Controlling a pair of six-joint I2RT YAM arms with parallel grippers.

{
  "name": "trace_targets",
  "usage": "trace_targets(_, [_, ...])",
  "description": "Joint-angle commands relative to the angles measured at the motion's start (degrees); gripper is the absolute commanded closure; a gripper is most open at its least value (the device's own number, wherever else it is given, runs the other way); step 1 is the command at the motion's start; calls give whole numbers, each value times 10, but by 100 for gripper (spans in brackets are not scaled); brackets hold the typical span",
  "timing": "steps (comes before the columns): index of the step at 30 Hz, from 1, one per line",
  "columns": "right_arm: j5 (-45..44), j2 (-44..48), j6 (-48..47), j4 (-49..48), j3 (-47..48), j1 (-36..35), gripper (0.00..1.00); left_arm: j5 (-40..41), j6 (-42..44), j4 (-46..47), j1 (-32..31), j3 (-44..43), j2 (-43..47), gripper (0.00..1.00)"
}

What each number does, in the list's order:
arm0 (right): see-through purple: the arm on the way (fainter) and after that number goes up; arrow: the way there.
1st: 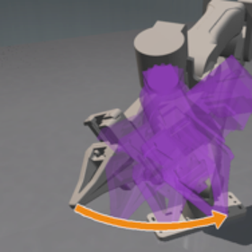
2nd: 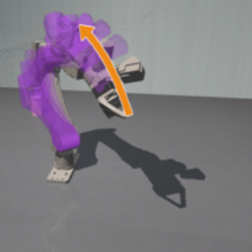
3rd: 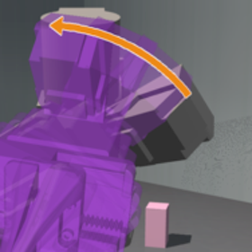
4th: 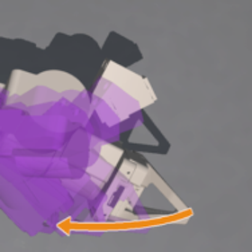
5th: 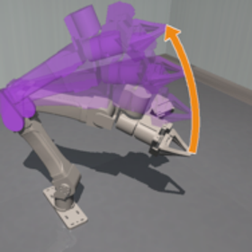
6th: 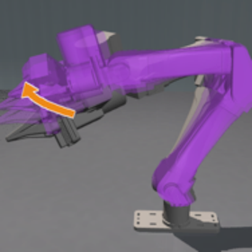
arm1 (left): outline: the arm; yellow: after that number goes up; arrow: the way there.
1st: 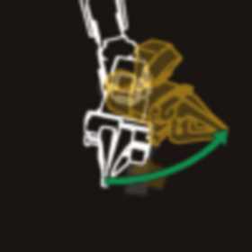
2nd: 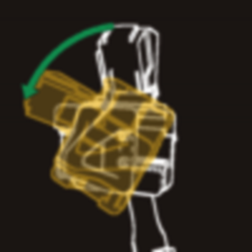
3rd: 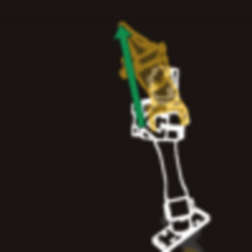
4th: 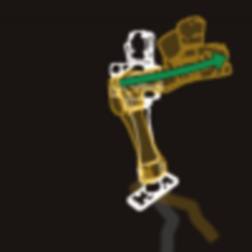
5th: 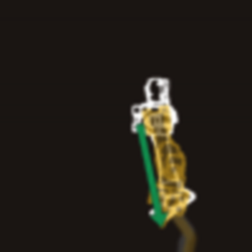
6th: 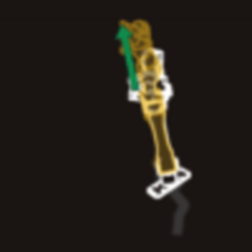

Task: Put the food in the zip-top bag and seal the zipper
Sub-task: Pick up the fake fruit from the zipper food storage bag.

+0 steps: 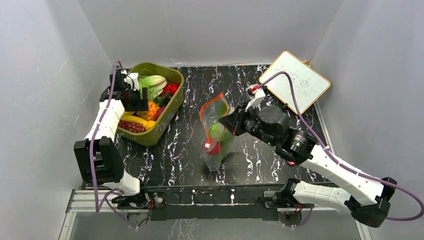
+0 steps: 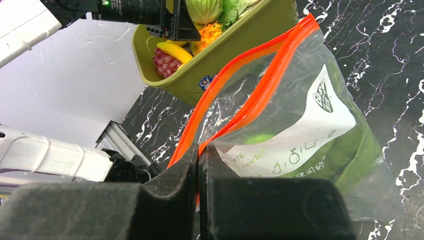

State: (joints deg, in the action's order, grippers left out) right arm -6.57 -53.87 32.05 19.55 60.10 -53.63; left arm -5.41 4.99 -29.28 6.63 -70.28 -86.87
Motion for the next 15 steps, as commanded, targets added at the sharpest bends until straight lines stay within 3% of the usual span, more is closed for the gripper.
trace_targets(1, [-14,4,-12,-42,15,-3,100,-101,10,26,1,2,2,27])
trace_targets(9, [-12,0,-7,-45,16,-3,100,-107,9,31,1,-1,-43,20])
trace_targets(15, [-17,0,-8,-43,25,-3,100,-128,5,51,-1,17,-60,28])
